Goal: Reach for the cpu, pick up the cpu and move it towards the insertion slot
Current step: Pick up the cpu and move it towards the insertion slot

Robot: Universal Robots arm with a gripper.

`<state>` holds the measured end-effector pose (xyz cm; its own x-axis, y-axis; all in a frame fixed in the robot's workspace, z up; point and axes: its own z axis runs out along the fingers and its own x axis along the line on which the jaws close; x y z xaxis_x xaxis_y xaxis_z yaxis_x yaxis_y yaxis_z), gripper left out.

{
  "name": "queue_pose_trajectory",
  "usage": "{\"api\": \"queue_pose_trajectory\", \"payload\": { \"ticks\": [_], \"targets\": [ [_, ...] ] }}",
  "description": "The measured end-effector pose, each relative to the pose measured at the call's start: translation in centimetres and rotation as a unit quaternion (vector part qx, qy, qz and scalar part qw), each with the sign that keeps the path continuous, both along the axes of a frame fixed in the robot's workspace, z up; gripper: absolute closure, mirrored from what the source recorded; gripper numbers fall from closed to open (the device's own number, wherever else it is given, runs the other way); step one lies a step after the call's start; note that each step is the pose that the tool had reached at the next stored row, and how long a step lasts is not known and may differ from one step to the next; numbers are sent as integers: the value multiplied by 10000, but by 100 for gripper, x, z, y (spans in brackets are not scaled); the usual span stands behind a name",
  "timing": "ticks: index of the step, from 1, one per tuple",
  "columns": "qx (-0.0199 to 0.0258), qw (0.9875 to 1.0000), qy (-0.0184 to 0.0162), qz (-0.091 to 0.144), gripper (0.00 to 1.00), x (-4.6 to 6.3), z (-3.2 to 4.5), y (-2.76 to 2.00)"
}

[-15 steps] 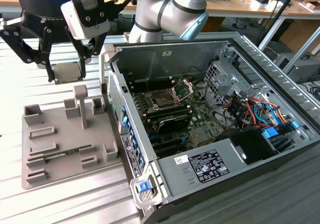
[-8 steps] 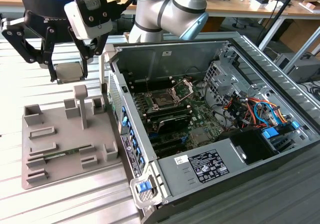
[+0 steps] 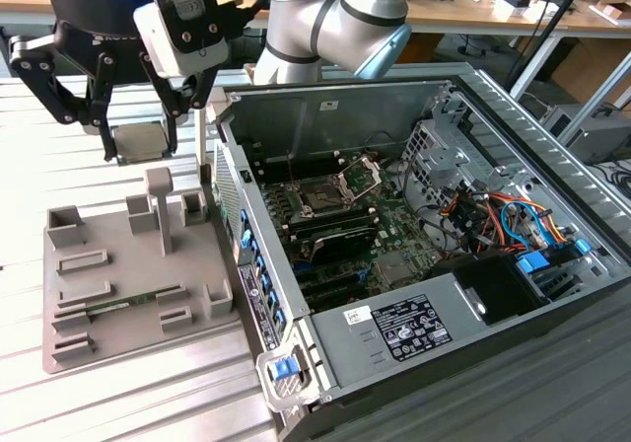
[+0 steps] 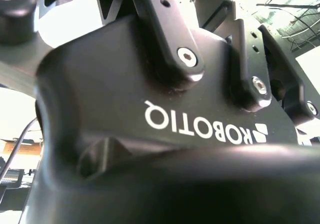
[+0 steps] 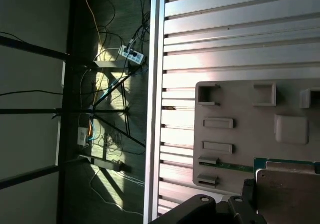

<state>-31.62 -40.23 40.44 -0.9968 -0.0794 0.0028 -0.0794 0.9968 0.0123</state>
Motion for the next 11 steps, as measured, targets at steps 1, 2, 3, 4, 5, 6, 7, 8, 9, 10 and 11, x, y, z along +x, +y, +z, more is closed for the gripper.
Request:
{"api": "queue_pose_trajectory", "payload": {
  "ticks": [1, 2, 3, 4, 5, 6, 7, 8, 9, 10, 11],
  "targets": [
    [0, 10000, 0, 0, 45, 4, 0, 0],
    [0, 10000, 0, 0, 45, 7, 0, 0],
    [0, 10000, 0, 0, 45, 11, 0, 0],
    [0, 10000, 0, 0, 45, 15, 0, 0],
    [0, 10000, 0, 0, 45, 23, 0, 0],
    [0, 10000, 0, 0, 45, 29, 0, 0],
    [0, 10000, 0, 0, 45, 33, 0, 0],
    [0, 10000, 0, 0, 45, 38, 0, 0],
    [0, 10000, 0, 0, 45, 42, 0, 0],
    [0, 10000, 0, 0, 45, 51, 0, 0],
    [0, 10000, 0, 0, 45, 55, 0, 0]
  ]
}}
